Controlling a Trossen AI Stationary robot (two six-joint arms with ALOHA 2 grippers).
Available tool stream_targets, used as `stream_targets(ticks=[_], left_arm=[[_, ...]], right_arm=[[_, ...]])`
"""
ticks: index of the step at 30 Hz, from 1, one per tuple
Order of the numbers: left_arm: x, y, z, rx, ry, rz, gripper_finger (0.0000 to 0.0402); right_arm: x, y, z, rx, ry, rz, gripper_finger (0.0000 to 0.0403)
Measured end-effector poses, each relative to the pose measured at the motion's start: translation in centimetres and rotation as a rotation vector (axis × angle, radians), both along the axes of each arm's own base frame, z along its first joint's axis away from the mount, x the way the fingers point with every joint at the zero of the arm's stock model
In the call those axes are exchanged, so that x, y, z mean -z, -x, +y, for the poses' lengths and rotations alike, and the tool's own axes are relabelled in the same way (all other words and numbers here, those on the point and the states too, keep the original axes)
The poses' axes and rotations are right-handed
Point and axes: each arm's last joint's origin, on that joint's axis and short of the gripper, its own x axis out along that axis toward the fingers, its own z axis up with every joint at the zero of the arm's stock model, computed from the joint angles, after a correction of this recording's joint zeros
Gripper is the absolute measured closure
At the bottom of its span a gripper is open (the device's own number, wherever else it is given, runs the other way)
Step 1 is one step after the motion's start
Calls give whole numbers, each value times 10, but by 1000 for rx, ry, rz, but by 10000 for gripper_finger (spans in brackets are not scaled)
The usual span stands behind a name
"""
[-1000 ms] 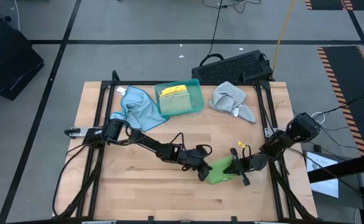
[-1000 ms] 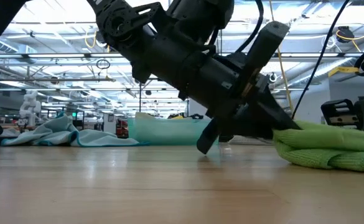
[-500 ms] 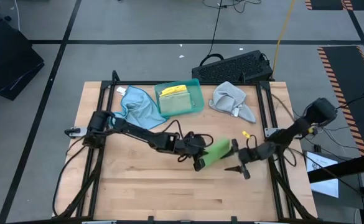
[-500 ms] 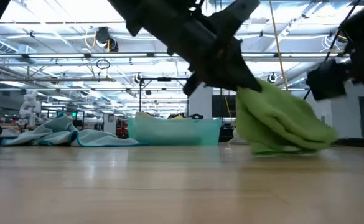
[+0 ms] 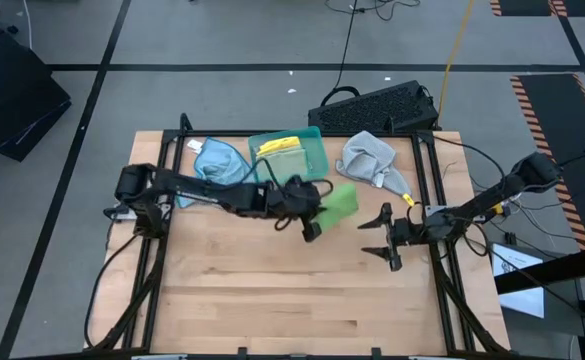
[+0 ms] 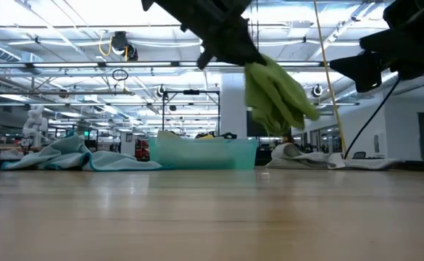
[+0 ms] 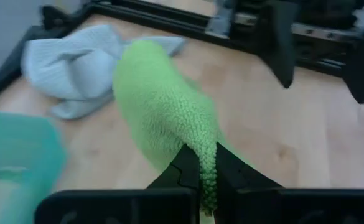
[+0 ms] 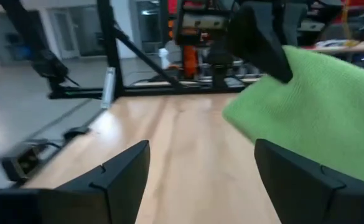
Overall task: Fold microfiber towels
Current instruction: Stack the folded green microfiber cloth on top of the folded light green microfiber cloth into the green bin
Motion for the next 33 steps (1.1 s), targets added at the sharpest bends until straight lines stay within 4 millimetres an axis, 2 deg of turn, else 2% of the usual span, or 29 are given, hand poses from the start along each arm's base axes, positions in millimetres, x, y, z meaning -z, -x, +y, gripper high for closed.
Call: stream_targets(ticks=[8, 12, 22, 26, 33], left_arm=[[-30, 28, 57, -54, 70, 19, 388], [-33, 41, 87, -84, 104, 67, 392], [-19, 75, 160, -141, 197, 216, 386], [-17, 89, 183, -118, 275, 208, 392], [7, 102, 192, -66, 389, 215, 379]], right_arm=[[-2, 1, -4, 24, 129, -14, 123], [-2, 1, -4, 23, 181, -17, 123], [-1, 1, -3, 20, 207, -14, 124], [-1, 1, -3, 20, 207, -10, 124], [4, 1, -3, 15, 207, 39, 124]])
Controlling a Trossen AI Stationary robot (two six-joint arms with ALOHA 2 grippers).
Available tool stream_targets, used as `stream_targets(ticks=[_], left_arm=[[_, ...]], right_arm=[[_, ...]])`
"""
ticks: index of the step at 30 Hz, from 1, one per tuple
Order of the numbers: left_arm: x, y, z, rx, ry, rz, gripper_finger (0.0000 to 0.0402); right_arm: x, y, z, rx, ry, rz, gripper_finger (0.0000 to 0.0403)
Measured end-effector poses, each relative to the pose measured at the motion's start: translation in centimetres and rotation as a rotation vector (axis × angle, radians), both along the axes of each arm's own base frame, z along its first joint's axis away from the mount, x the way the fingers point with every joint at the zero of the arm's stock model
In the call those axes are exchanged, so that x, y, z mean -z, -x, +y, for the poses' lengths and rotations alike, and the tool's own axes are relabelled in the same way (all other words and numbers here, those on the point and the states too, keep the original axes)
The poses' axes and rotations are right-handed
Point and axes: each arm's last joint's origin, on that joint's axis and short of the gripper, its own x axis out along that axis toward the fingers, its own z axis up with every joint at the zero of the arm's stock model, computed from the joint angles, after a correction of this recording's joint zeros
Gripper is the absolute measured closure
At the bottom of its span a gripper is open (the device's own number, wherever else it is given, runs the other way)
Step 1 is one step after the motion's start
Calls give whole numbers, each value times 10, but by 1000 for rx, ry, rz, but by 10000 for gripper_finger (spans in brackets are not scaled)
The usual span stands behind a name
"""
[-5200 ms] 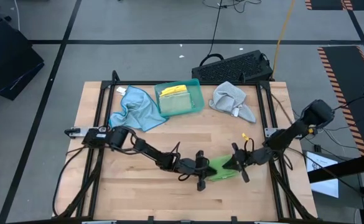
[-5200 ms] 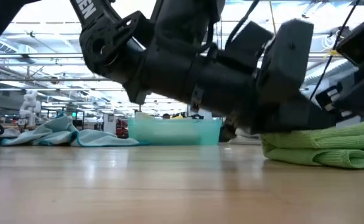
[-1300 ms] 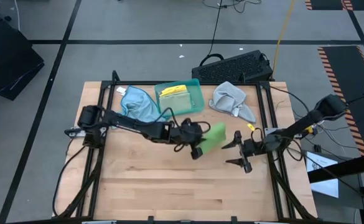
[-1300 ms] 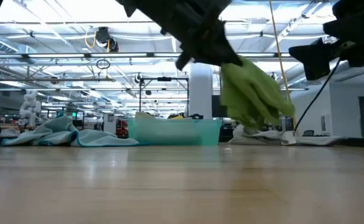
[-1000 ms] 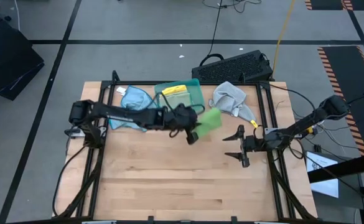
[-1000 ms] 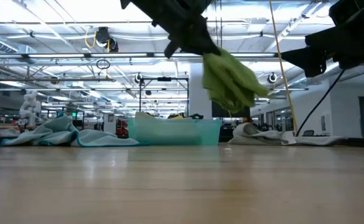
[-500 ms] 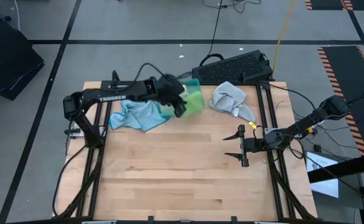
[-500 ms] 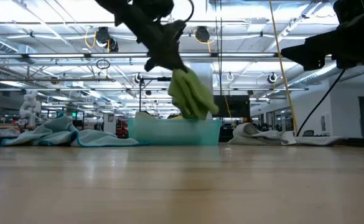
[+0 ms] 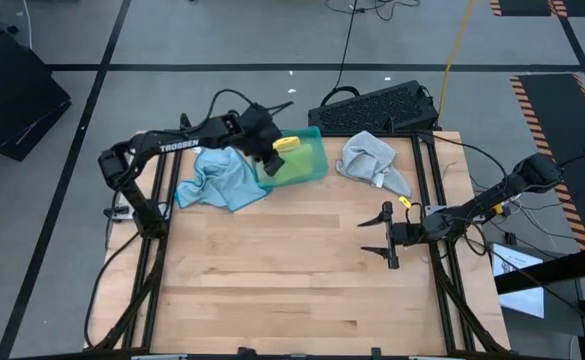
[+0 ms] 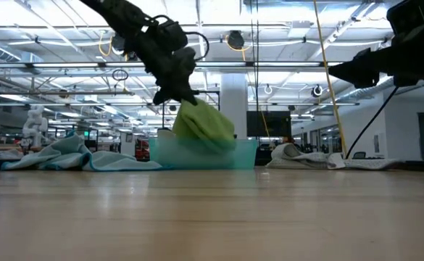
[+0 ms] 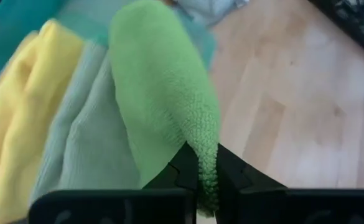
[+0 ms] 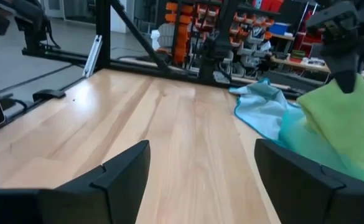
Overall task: Fold microfiber towels
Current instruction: Stack the folded green microfiber cloth on top of the folded light green microfiber cloth into the green bin
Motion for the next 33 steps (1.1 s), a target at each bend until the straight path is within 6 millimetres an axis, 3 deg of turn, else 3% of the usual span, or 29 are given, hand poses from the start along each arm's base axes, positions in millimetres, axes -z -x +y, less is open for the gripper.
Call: stream_targets(ticks=[6, 9, 21, 26, 33], left_arm=[[16, 13, 10, -107, -65, 116, 391], [19, 20, 13, -127, -136, 212, 378], [19, 26, 19, -229, -223, 287, 204], [2, 21, 23, -184, -275, 268, 172], [-39, 11, 25, -165, -337, 198, 168]], right_arm=[[-1, 0, 0, -1, 8, -6, 124], [-1, 0, 0, 0, 14, -7, 124], [-1, 0, 0, 1, 14, -7, 124], [-1, 0, 0, 2, 16, -6, 124], [1, 0, 0, 2, 24, 10, 124]])
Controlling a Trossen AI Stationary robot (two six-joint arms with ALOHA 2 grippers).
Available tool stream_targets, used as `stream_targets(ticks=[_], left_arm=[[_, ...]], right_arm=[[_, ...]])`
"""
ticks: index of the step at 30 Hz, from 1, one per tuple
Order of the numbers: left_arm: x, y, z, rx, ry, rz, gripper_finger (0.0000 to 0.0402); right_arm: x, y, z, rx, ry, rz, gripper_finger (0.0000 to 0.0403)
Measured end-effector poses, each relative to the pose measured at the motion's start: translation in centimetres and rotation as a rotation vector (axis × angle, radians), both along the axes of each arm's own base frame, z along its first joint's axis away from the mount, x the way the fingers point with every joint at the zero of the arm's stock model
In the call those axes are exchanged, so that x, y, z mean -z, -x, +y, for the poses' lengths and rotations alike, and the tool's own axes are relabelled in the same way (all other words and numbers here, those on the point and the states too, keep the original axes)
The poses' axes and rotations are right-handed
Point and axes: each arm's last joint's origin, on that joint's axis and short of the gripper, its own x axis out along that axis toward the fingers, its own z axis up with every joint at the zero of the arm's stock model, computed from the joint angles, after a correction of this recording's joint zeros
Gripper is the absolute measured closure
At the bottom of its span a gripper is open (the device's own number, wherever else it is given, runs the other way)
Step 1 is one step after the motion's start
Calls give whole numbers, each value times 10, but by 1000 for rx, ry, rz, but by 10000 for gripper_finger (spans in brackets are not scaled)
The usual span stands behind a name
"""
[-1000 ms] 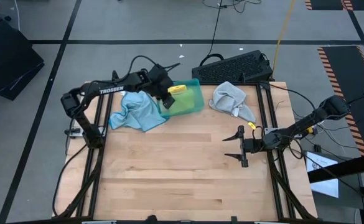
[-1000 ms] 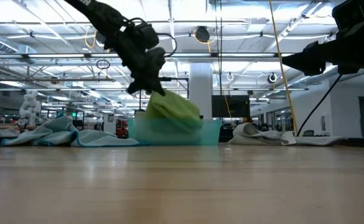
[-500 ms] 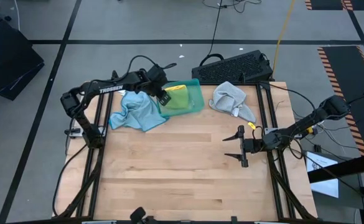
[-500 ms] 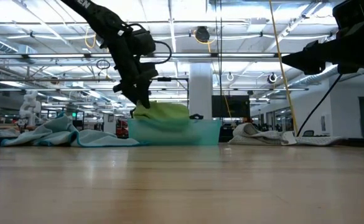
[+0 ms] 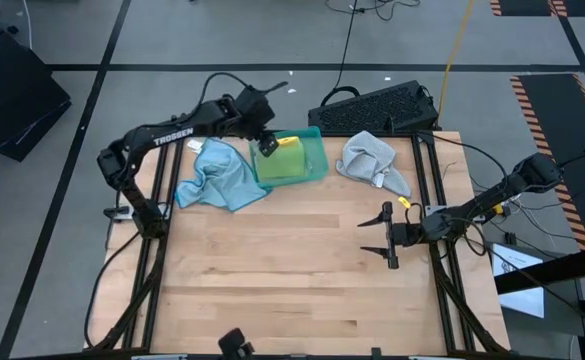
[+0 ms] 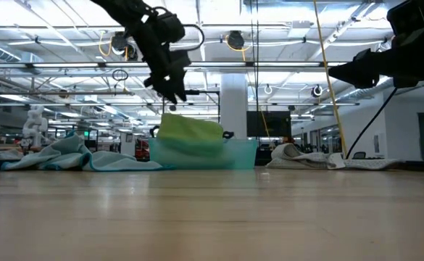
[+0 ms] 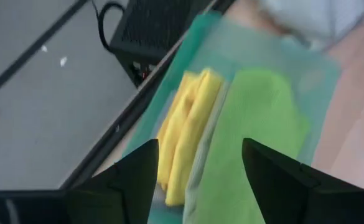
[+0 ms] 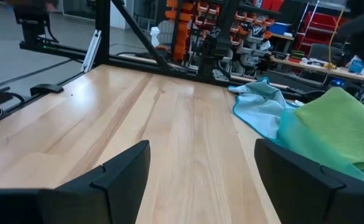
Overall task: Fold microfiber towels
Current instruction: Stack the folded green microfiber cloth on top of the folded light green microfiber cloth into the green bin
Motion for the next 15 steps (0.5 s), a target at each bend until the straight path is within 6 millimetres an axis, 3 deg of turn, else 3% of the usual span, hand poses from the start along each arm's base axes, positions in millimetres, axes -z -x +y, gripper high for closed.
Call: stream_targets(ticks=[3, 5, 10, 12, 15], left_arm=[[-8, -13, -14, 78, -18, -45, 168], [-7, -27, -34, 189, -41, -59, 176], [20, -53, -89, 414, -221, -16, 234], [32, -54, -95, 410, -277, -3, 265], [45, -52, -83, 369, -334, -69, 310]], right_arm=[[2, 0, 0, 0, 7, 15, 124], [2, 0, 0, 0, 7, 23, 124], [3, 0, 0, 0, -2, 33, 124], [3, 0, 0, -1, -2, 34, 124], [3, 0, 0, -2, 9, 29, 124]])
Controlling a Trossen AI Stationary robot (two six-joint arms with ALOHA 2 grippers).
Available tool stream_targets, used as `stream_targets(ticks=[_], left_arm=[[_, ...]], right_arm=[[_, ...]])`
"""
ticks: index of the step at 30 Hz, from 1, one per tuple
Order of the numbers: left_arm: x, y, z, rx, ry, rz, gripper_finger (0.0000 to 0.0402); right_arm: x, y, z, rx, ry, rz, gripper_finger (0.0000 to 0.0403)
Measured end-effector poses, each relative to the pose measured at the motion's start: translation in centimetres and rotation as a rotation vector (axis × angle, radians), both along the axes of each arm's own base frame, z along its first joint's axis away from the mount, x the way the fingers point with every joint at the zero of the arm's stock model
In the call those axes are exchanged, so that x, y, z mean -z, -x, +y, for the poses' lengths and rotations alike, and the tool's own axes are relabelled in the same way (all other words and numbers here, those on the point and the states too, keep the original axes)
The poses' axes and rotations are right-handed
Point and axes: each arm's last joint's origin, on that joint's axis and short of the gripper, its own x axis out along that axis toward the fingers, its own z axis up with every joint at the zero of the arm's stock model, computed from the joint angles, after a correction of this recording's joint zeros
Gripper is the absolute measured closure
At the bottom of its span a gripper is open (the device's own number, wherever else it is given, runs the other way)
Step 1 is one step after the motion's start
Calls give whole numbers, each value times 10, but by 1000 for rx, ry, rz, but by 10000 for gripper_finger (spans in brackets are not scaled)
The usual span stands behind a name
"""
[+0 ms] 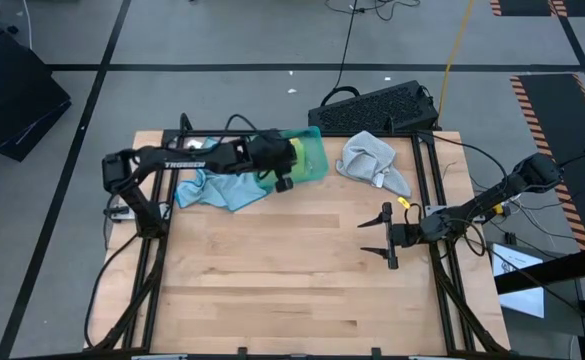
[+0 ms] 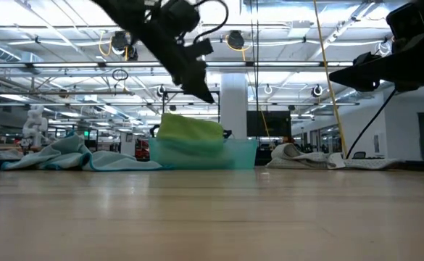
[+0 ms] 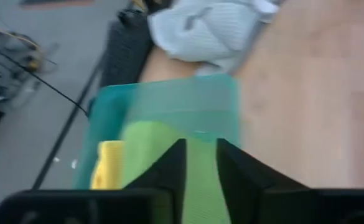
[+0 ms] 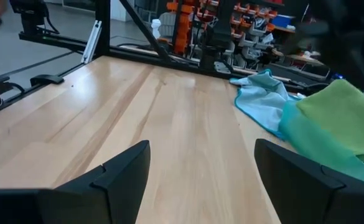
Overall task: Fold microfiber towels
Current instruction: Stack the folded green microfiber cloth on top of the folded light green microfiber cloth into the green bin
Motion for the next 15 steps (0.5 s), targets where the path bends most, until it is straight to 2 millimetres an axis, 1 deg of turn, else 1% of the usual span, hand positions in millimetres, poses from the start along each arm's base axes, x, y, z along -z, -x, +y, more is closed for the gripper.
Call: stream_targets(ticks=[3, 5, 7, 11, 15], left_arm=[[22, 10, 21, -47, -28, -70, 352], [34, 21, 37, -69, 6, -112, 377], [41, 31, 50, -61, 41, -171, 394], [56, 45, 58, -79, 57, -201, 390], [59, 53, 66, -104, 2, -196, 395]], right_arm=[[-1, 0, -1, 3, 24, -13, 124], [-3, -1, -2, 14, 25, -28, 124], [-3, -2, -4, 30, 28, -29, 124], [-3, -4, -12, 85, 29, -28, 124], [-7, -8, -24, 167, 32, -63, 124]])
